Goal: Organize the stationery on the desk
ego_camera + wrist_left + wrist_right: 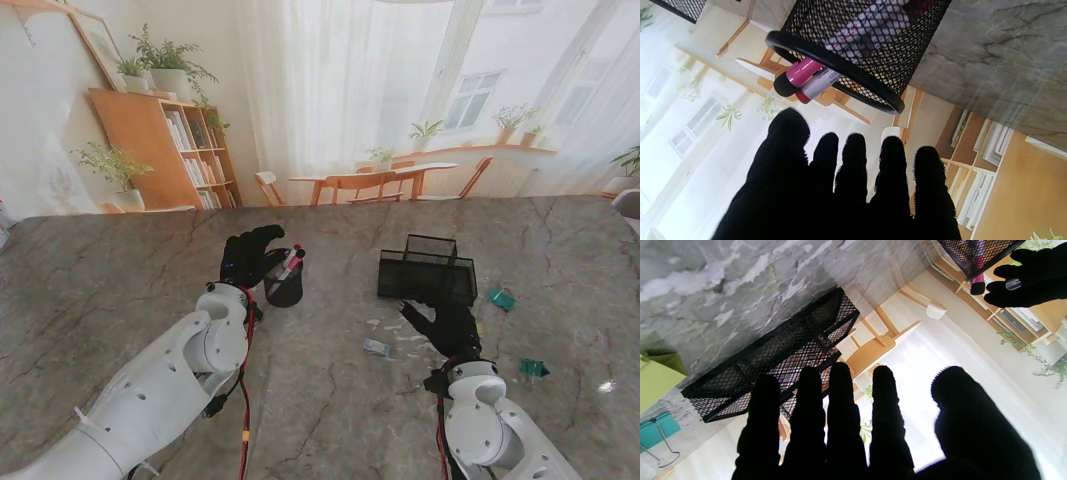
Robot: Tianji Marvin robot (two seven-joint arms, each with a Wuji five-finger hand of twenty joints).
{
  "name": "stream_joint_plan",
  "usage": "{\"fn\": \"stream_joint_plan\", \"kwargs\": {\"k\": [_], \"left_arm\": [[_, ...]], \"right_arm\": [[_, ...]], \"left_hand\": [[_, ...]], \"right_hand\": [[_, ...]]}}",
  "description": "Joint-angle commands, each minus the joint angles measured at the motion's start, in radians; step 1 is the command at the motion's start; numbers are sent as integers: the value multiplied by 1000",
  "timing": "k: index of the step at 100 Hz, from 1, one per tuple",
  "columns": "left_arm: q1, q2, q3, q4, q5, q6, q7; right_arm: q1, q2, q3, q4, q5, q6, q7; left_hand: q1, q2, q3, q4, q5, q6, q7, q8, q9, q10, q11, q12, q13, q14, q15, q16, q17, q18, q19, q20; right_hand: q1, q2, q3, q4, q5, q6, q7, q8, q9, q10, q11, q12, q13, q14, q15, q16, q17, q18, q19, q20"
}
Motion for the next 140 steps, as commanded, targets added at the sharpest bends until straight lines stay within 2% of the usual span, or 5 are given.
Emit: {"fn": "stream_joint_plan", "kwargs": {"k": [1, 28, 76, 112, 140], "left_arm": [[7, 7, 3, -10, 11, -4, -10], [43, 40, -26, -87, 77, -25, -57], [329, 137, -212, -435, 329, -162, -202], [523, 152, -268, -561, 427, -139, -188], [565, 154, -280, -566, 438, -126, -182]], "right_arm": [[-1, 0, -1, 3, 2, -3, 13], [-1, 0, -1, 3, 2, -3, 13], [-21, 7, -2, -41, -34, -60, 8], [-71, 34, 29, -119, -94, -120, 94], [-99, 63, 57, -163, -147, -169, 206]], "left_hand": [[-51, 59, -15, -34, -39, 31, -164, -119, -54, 19, -130, -121, -57, -18, -83, -71, -59, 26, -73, -59], [-206, 71, -25, -43, -183, 58, -338, -274, -194, 37, -305, -282, -190, -18, -247, -227, -98, 84, -395, -226], [-248, 122, -25, -48, -126, 4, -291, -249, -146, 34, -289, -280, -176, 3, -247, -237, -97, 129, -400, -170], [-240, 136, -25, -53, -54, -14, -262, -215, -58, 34, -271, -261, -112, 1, -239, -229, -70, 147, -300, -109], [-226, 139, -27, -56, -39, -22, -261, -208, -37, 29, -271, -259, -85, 1, -237, -223, -62, 143, -274, -101]], "right_hand": [[-4, 22, -24, 34, 14, -3, 3, 8, 7, -2, 8, 18, 5, 1, 5, 13, -9, 12, 16, 17], [-4, 22, -23, 34, 15, -2, 4, 8, 7, -1, 8, 18, 3, 0, 4, 13, -9, 12, 16, 17], [-9, 7, -22, 34, 4, 1, -2, 6, 1, -6, 3, 16, 2, -2, -1, 11, -8, 13, 16, 17], [-24, -12, -11, 33, -12, 4, -10, 4, -25, -15, -10, 10, 5, -7, -9, 10, -5, 17, 15, 18], [-28, -30, 2, 32, -31, 3, -18, 4, -47, -23, -19, 6, 4, -13, -11, 11, -1, 18, 18, 22]]}}
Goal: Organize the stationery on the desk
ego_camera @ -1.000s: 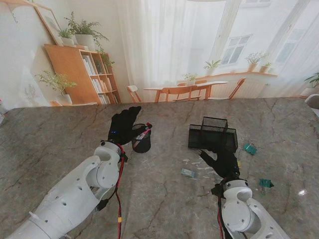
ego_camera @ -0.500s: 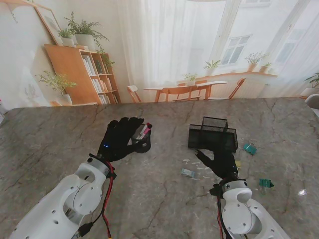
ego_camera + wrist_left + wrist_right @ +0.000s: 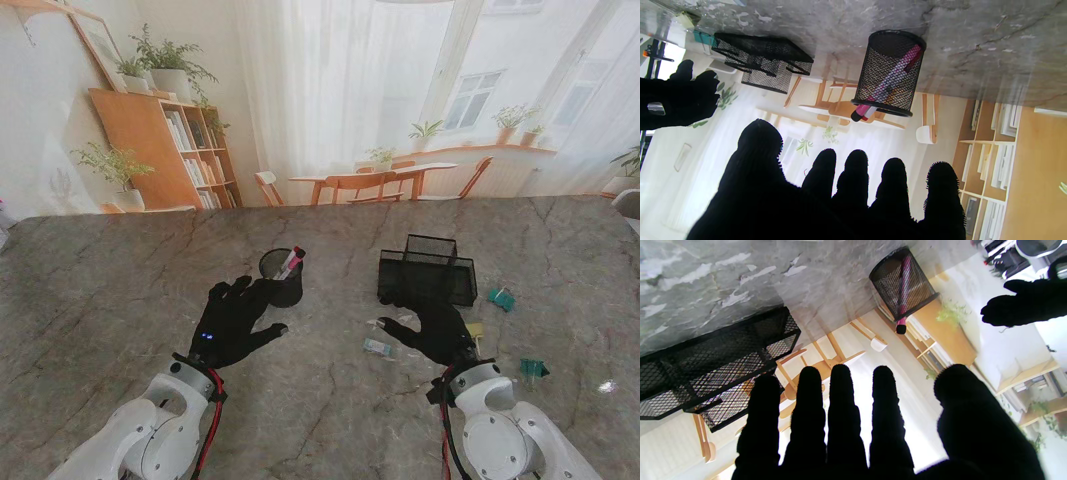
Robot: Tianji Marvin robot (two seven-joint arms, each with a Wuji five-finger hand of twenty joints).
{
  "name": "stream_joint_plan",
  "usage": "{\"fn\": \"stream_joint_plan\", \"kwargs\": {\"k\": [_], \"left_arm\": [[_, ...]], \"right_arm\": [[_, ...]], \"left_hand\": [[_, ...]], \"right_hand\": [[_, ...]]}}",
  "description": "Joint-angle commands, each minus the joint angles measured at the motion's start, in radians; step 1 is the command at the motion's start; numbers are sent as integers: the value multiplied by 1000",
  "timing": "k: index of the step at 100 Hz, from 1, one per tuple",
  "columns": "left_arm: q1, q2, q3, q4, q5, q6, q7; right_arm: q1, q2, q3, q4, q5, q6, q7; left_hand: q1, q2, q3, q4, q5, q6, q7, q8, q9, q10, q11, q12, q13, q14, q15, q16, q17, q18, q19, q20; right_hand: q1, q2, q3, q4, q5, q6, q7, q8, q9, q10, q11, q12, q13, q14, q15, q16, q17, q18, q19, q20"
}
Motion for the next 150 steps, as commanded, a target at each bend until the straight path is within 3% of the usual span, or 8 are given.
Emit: {"fn": "stream_joint_plan", "kwargs": {"k": [1, 25, 38, 68, 81, 111, 131, 150], "left_arm": [[8, 1, -1, 1, -11, -2, -1], [19, 8, -16, 3, -9, -46, -32], [42, 8, -35, -9, 1, -53, -18], [75, 3, -61, -27, 5, -56, 23], [79, 2, -65, -26, 4, -59, 31], [86, 0, -73, -27, 3, -62, 45], [91, -1, -78, -28, 5, -60, 50], [93, -1, -80, -29, 5, -59, 51]], "right_arm": [[-11, 11, 1, -10, -6, -11, 30], [-11, 29, -16, -4, -58, -9, 93], [27, 47, -48, 21, -135, -7, 138], [149, 87, -134, 78, -371, -85, 160], [189, 98, -170, 96, -411, -80, 200], [263, 109, -263, 141, -466, 49, 267], [292, 107, -310, 152, -463, 136, 302], [319, 108, -348, 183, -451, 158, 315]], "left_hand": [[-7, 63, -26, -59, 12, -18, -5, 8, 9, 0, -3, 15, 27, 2, -13, 4, 1, 18, 14, 27], [5, 66, -28, -60, 18, -18, -5, 12, 12, 1, -4, 16, 34, 2, -13, 10, 5, 14, 29, 33], [6, 68, -29, -61, 20, -18, -5, 13, 14, 0, -3, 17, 38, 1, -11, 12, 6, 14, 35, 35], [10, 77, -28, -61, 22, -15, -4, 17, 15, 2, -2, 20, 38, 0, -10, 17, 3, 9, 42, 38], [10, 80, -29, -61, 23, -15, -4, 18, 15, 1, -2, 21, 38, 1, -10, 19, 2, 6, 44, 39], [11, 86, -29, -61, 26, -16, -3, 21, 16, 2, -2, 23, 40, 0, -8, 23, 0, 6, 47, 43], [14, 88, -29, -61, 27, -14, -2, 22, 18, 2, -1, 24, 41, 1, -8, 24, 0, 5, 48, 44], [15, 91, -29, -61, 28, -12, -2, 23, 18, 2, -1, 25, 41, 1, -7, 26, -1, 3, 47, 45]], "right_hand": [[-17, -10, 2, 32, -31, 2, -18, 4, -20, -18, -19, 6, 4, -13, -9, 11, -2, 14, 18, 22], [16, -61, 19, 32, -96, 1, -48, -6, -75, -33, -39, -4, -6, -17, -3, 13, 0, 10, 22, 27], [76, -125, 36, 33, -167, 50, -84, -15, -182, -34, -64, -24, -68, -13, 24, 15, -20, -2, 42, 29], [193, -205, 50, 38, -196, 206, -105, -4, -305, 60, 67, -15, -175, 55, 204, -19, -49, 13, 192, -9], [166, -260, 200, 21, -172, 239, -95, 13, -306, 99, 152, -22, -176, 86, 260, -35, -48, 27, 229, -2], [170, -282, 273, 6, -145, 332, -88, 41, -278, 184, 259, 6, -150, 150, 361, -12, -26, 60, 314, 44], [165, -283, 272, 4, -129, 364, -77, 64, -243, 212, 312, 27, -123, 169, 412, 7, -1, 72, 343, 63], [165, -300, 288, 4, -110, 386, -63, 95, -197, 212, 395, 64, -75, 170, 478, 34, 48, 77, 371, 85]]}}
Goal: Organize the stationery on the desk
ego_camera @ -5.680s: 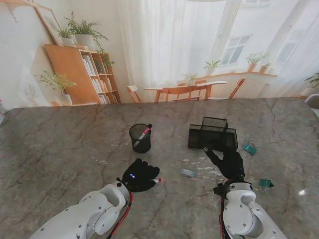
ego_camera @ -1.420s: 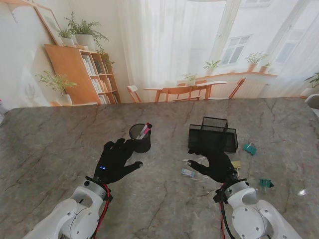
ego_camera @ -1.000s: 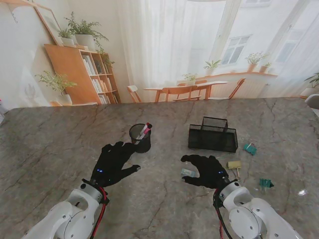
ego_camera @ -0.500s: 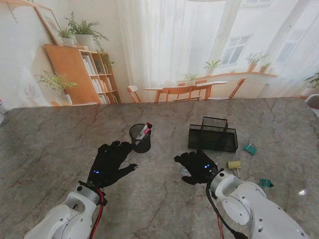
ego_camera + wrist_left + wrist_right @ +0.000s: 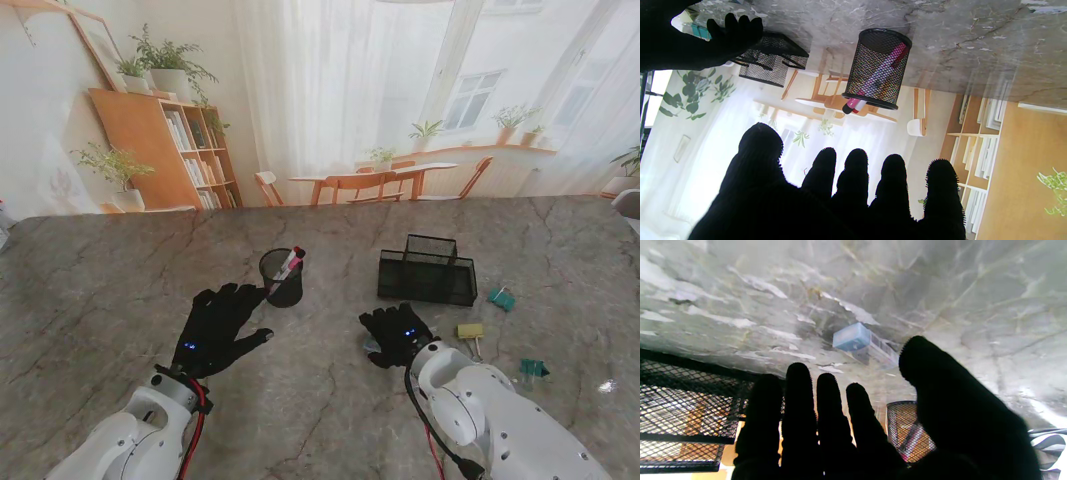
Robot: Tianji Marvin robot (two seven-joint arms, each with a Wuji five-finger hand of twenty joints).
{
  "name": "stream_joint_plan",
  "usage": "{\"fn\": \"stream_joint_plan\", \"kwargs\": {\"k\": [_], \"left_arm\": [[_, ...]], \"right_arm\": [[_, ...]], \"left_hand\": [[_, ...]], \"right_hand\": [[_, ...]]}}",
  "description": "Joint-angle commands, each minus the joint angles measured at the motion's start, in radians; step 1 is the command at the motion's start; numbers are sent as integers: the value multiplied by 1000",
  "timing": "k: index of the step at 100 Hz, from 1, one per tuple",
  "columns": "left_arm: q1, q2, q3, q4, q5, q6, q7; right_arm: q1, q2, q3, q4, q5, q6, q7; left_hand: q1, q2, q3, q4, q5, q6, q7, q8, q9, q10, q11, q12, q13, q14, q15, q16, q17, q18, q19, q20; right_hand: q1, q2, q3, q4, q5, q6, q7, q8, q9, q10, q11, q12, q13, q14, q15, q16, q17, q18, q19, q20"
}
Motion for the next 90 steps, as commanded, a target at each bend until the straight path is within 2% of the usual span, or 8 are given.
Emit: {"fn": "stream_joint_plan", "kwargs": {"k": [1, 23, 48, 61, 64, 69, 80, 90], "left_arm": [[7, -4, 1, -4, 0, 0, 4], [10, -5, -3, -4, 2, 0, 12], [12, -5, -5, -4, 5, 2, 16], [13, -5, -5, -4, 8, 3, 18], [13, -5, -5, -4, 8, 3, 19], [13, -5, -5, -4, 9, 3, 19], [13, -5, -5, -4, 9, 4, 20], [12, -5, -5, -3, 11, 4, 23]], "right_arm": [[7, 0, -8, 17, -3, 0, 19], [26, 6, -40, 54, -9, 10, 40], [44, 10, -65, 95, 3, 20, 53], [47, 11, -72, 112, 8, 22, 52], [48, 11, -73, 115, 9, 23, 52], [48, 11, -76, 119, 12, 25, 50], [53, 11, -80, 131, 19, 18, 41], [58, 8, -85, 141, 32, 13, 25]], "left_hand": [[14, 61, -20, -62, 20, -13, -4, 10, 9, 2, -1, 17, 7, 0, -7, -1, -12, 2, 9, 32], [17, 63, -20, -62, 20, -10, -4, 11, 10, 4, 0, 18, 9, 0, -7, 1, -12, 2, 10, 34], [20, 65, -20, -62, 23, -11, -3, 12, 12, 2, 1, 20, 12, -2, -5, 3, -11, -1, 13, 36], [22, 64, -21, -62, 25, -9, -2, 13, 13, 2, 1, 21, 14, -1, -4, 4, -10, 0, 15, 37], [23, 65, -20, -62, 24, -9, -2, 13, 13, 2, 1, 21, 13, -1, -4, 4, -10, -1, 16, 37], [24, 64, -20, -62, 25, -10, -1, 13, 14, 2, 2, 21, 15, -3, -3, 5, -10, -1, 17, 37], [25, 64, -20, -62, 27, -10, 0, 14, 15, 3, 3, 22, 18, -2, -2, 6, -9, -2, 19, 38], [29, 66, -19, -61, 27, -8, 0, 14, 16, 2, 3, 23, 19, -3, -1, 6, -8, -3, 22, 38]], "right_hand": [[2, -37, 25, 4, 24, 44, 12, 32, 20, 21, 52, 32, 16, 25, 37, 23, 20, 38, 48, 24], [9, -66, 81, -3, 76, 51, 79, 101, 111, -2, 188, 61, 130, 10, 136, 61, 146, 40, 103, 63], [23, -107, 153, -10, 146, 15, 255, 248, 272, -76, 279, 29, 325, -40, 187, 54, 370, 18, 146, 56], [64, -172, 181, -91, 184, -11, 369, 281, 376, -113, 274, -18, 438, -75, 182, 23, 500, 1, 161, 9], [71, -183, 185, -101, 190, -18, 399, 283, 394, -122, 272, -26, 459, -82, 182, 17, 525, -5, 167, -3], [94, -206, 195, -120, 172, -42, 513, 223, 432, -144, 275, -39, 496, -100, 184, -3, 568, -16, 181, -53], [130, -240, 209, -138, 146, -100, 704, 131, 491, -194, 286, -41, 555, -141, 177, -25, 637, -42, 185, -107], [129, -245, 214, -141, 137, -156, 794, 115, 498, -210, 283, -38, 561, -159, 173, -30, 649, -60, 178, -126]]}}
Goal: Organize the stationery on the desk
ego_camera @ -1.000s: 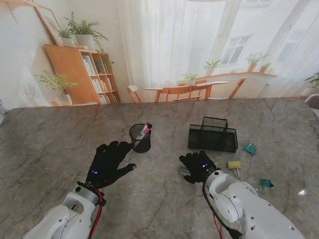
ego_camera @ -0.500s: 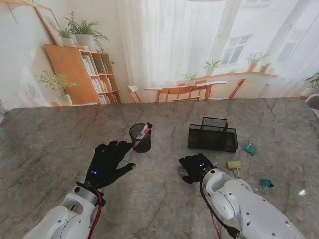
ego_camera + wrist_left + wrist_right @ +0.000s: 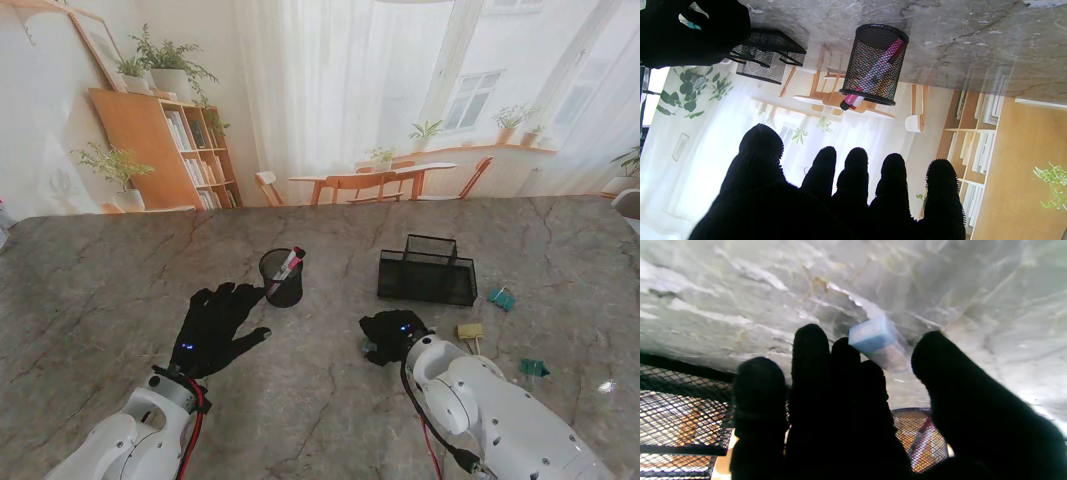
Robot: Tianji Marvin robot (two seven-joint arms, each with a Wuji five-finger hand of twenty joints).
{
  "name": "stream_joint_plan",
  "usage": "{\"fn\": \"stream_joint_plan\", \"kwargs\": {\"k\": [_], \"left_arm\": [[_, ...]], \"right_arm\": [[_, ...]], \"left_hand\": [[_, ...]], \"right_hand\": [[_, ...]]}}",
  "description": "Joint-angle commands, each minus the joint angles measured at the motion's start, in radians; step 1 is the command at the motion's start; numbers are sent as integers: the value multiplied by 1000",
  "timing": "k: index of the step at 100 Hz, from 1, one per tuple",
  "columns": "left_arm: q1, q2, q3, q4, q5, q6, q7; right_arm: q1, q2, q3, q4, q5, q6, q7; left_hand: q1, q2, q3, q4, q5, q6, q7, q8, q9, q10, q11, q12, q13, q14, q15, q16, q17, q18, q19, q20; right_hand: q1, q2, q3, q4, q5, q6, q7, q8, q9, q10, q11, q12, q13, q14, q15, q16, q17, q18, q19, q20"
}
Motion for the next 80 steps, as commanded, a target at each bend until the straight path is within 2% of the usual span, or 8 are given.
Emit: {"fn": "stream_joint_plan", "kwargs": {"k": [1, 13, 31, 47, 54, 62, 73, 80], "left_arm": [[5, -4, 2, -2, 2, 1, 5], [4, -4, 3, 0, 3, 1, 8], [2, -4, 4, 2, 3, -1, 11], [2, -4, 4, 4, 5, -1, 17], [2, -5, 4, 4, 5, -1, 18], [1, -5, 4, 5, 4, -2, 18], [-1, -4, 6, 6, 3, -5, 16], [-2, -4, 7, 6, 2, -6, 13]], "right_arm": [[-21, 7, -15, 74, 1, -4, 23], [-17, 1, -20, 83, 20, -5, -11], [-12, -8, -26, 84, 51, 5, -36], [-4, -15, -36, 95, 96, 21, -41], [-1, -16, -41, 97, 104, 31, -36], [0, -13, -38, 102, 95, 16, -36], [8, -15, -41, 114, 112, 6, -33], [18, -15, -49, 124, 127, -10, -29]], "left_hand": [[29, 56, -19, -61, 15, -8, -2, 8, 5, 2, 1, 15, 11, -3, -1, 5, -7, -3, 21, 27], [32, 55, -19, -61, 17, -7, -1, 9, 5, 4, 2, 16, 13, -4, 1, 6, -8, -4, 24, 27], [34, 55, -21, -62, 19, -4, 0, 10, 7, 3, 2, 17, 14, -2, 3, 9, -8, -5, 28, 27], [39, 57, -19, -61, 23, 0, 2, 11, 10, 3, 4, 19, 18, -3, 6, 12, -8, -5, 32, 27], [39, 56, -20, -62, 25, 2, 2, 11, 11, 4, 4, 19, 20, -2, 7, 13, -8, -5, 34, 27], [39, 55, -21, -62, 26, 3, 3, 11, 13, 5, 5, 20, 21, -2, 8, 14, -7, -5, 35, 27], [39, 56, -21, -62, 27, 1, 3, 11, 13, 5, 4, 20, 27, -3, 10, 15, -6, -5, 37, 26], [39, 56, -21, -62, 27, 0, 3, 12, 14, 0, 5, 21, 31, -4, 12, 17, -5, -6, 38, 25]], "right_hand": [[232, -156, 43, 65, -29, -39, 79, -22, 9, -19, 11, -2, 11, -21, 3, -11, 20, -25, 33, -28], [231, -160, 44, 66, -43, -83, 151, -26, -19, -35, 24, 19, -17, -29, 5, -23, -2, -38, 10, -40], [217, -174, 50, 63, -18, -191, 287, -5, -34, -63, 63, 49, -21, -53, 29, -28, 0, -54, -12, -51], [207, -177, 59, 69, -3, -223, 358, 14, -45, -69, 90, 76, -25, -67, 49, -28, 12, -55, -30, -65], [213, -167, 54, 69, -27, -190, 285, -53, -60, -51, 92, 87, -42, -52, 46, -28, -7, -38, -45, -74], [224, -156, 42, 70, -35, -192, 227, -97, -79, -42, 69, 89, -62, -39, 19, -32, -29, -33, -54, -75], [236, -142, 42, 77, -22, -184, 74, -197, -64, 14, -66, 25, -63, -8, -63, -56, -39, -31, -67, -75], [265, -144, 44, 82, 16, -203, -29, -236, -7, 4, -165, 21, -26, -1, -131, -89, -6, -47, -91, -91]]}}
